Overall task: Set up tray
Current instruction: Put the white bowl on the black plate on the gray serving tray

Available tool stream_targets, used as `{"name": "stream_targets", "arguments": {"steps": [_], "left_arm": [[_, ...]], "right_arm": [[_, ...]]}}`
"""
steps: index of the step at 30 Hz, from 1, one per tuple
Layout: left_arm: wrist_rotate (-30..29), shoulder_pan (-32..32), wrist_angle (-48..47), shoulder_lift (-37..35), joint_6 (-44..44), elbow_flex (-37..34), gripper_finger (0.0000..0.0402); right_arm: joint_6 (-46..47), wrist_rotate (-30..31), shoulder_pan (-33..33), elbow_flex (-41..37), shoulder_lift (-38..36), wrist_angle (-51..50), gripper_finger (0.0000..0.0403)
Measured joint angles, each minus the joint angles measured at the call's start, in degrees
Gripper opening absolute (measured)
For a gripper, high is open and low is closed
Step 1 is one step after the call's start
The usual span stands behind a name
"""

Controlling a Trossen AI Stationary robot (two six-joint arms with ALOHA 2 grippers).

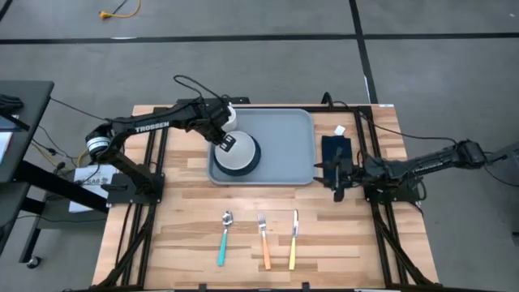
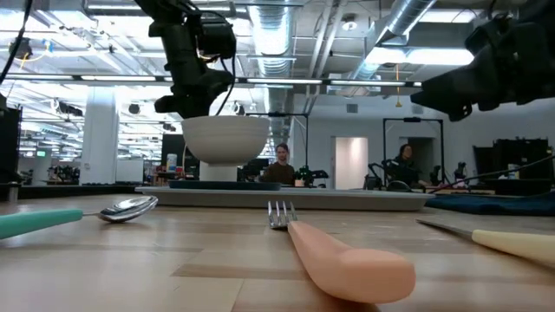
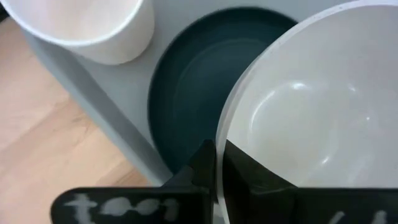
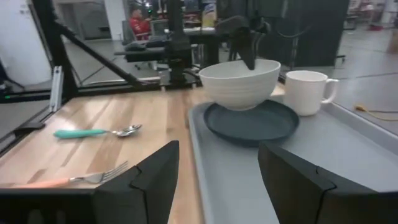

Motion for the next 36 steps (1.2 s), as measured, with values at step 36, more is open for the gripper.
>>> {"name": "stream_targets", "arguments": {"steps": [36], "left_arm": [[-3.64, 1.67, 0.29, 4.51, 0.65, 0.04, 0.0000]], "right_arm": [[2.92, 11.68, 1.39, 0.07, 0.00, -7.32, 0.0211]]}}
